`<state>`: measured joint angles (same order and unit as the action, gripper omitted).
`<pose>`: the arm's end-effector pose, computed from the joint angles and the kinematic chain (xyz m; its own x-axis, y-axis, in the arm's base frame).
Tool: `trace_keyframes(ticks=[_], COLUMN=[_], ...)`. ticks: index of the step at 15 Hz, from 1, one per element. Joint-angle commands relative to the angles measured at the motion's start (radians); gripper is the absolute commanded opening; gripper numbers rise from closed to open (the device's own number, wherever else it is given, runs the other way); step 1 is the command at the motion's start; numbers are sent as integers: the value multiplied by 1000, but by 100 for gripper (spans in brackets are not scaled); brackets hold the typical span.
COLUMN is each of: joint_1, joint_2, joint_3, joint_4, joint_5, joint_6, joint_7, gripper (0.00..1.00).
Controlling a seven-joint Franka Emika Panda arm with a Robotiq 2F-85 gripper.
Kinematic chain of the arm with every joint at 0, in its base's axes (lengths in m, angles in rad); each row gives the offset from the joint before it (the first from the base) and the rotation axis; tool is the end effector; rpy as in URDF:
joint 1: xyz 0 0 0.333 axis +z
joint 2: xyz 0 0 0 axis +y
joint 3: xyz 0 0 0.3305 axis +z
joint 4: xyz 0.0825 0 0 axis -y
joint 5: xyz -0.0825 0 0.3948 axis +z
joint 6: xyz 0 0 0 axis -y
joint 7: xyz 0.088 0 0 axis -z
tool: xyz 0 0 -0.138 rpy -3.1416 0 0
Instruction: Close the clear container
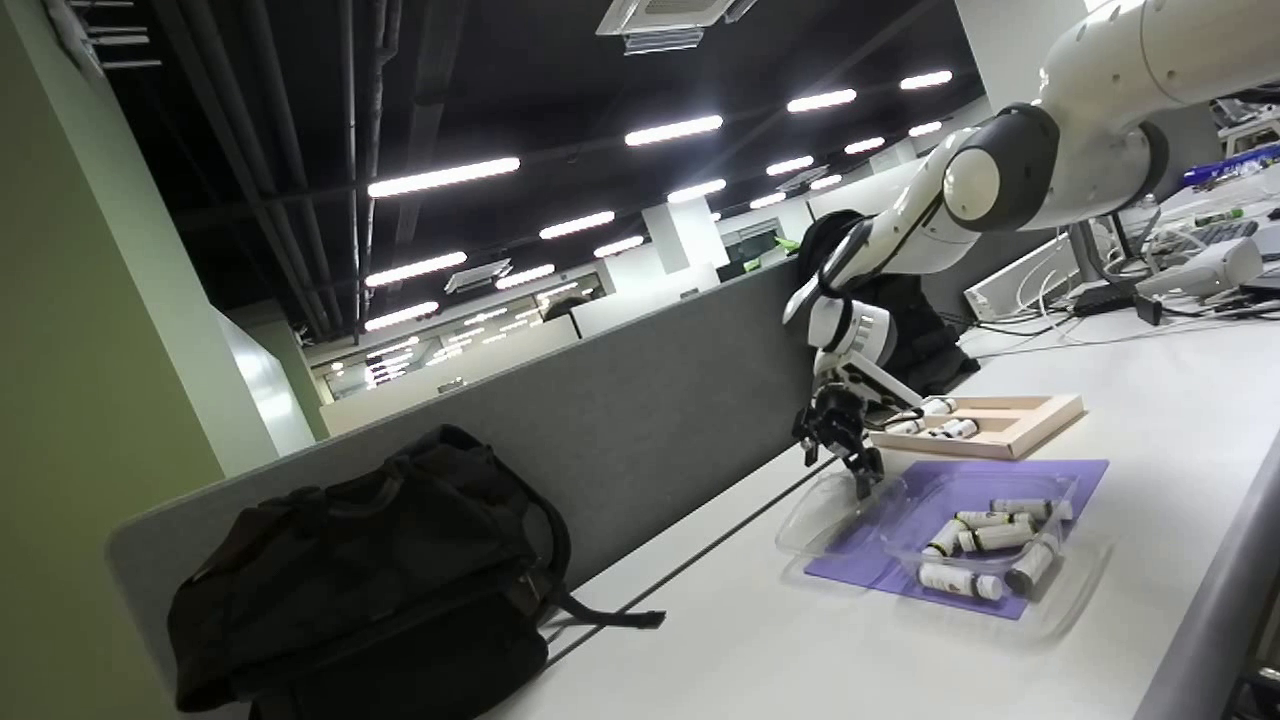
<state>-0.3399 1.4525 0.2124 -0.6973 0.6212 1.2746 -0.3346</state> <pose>0.6960 -0.0617 0.0399 0.8662 0.2723 -0.4190 -0.2451 -0.4992 -0.8311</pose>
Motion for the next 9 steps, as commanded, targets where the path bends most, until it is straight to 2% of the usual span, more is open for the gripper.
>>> trace_keyframes(ticks=[1, 5, 9], joint_1=[-41, -71, -64], joint_2=[4, 22, 13], joint_3=[37, 65, 34], joint_4=[6, 12, -3], joint_5=[59, 128, 222], joint_6=[-79, -185, -277], joint_7=[37, 67, 136], gripper=[100, 100, 100])
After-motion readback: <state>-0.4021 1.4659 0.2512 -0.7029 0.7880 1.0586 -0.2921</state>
